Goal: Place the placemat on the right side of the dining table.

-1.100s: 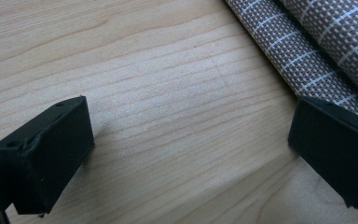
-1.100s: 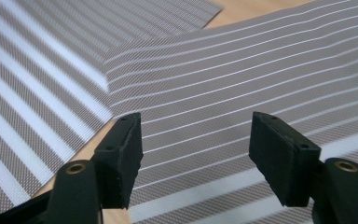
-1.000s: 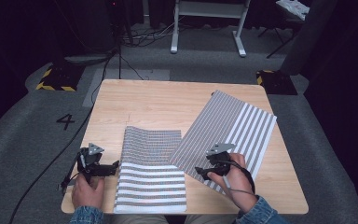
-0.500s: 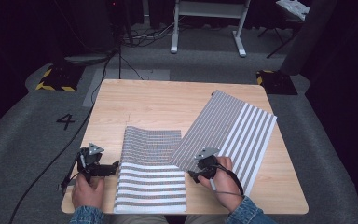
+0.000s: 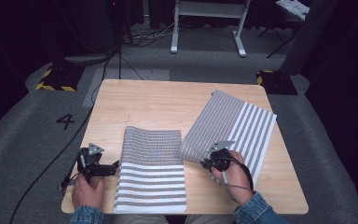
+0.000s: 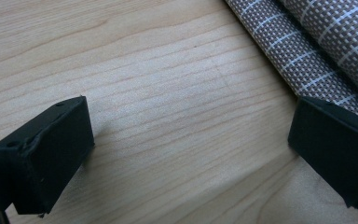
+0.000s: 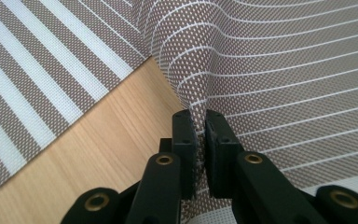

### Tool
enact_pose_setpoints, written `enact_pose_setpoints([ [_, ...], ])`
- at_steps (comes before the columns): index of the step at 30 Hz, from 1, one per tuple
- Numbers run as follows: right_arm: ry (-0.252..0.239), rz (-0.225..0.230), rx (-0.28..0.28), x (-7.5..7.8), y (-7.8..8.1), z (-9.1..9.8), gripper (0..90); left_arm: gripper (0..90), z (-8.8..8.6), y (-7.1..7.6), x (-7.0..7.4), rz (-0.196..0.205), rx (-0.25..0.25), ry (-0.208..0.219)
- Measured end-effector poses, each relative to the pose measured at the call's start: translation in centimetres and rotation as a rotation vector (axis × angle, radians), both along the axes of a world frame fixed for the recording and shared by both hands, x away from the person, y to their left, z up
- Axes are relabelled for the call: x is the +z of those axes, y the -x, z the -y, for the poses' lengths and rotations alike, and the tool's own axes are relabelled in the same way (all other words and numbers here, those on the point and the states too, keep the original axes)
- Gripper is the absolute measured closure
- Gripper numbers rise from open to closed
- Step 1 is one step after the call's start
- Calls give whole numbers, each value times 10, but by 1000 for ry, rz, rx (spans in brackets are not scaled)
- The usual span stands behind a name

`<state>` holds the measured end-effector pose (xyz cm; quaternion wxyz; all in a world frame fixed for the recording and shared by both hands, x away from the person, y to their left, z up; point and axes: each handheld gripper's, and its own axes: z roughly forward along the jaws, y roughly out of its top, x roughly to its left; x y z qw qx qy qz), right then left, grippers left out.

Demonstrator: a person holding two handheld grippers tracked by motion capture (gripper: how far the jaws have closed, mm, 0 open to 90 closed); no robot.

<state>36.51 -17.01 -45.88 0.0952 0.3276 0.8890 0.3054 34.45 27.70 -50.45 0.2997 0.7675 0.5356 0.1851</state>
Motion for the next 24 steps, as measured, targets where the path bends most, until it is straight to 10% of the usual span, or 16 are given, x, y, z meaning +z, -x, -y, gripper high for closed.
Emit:
enact_pose_setpoints([
  [24, -27, -78, -71, 1, 47, 96, 688, 1, 0, -1, 0, -3, -1, 1],
])
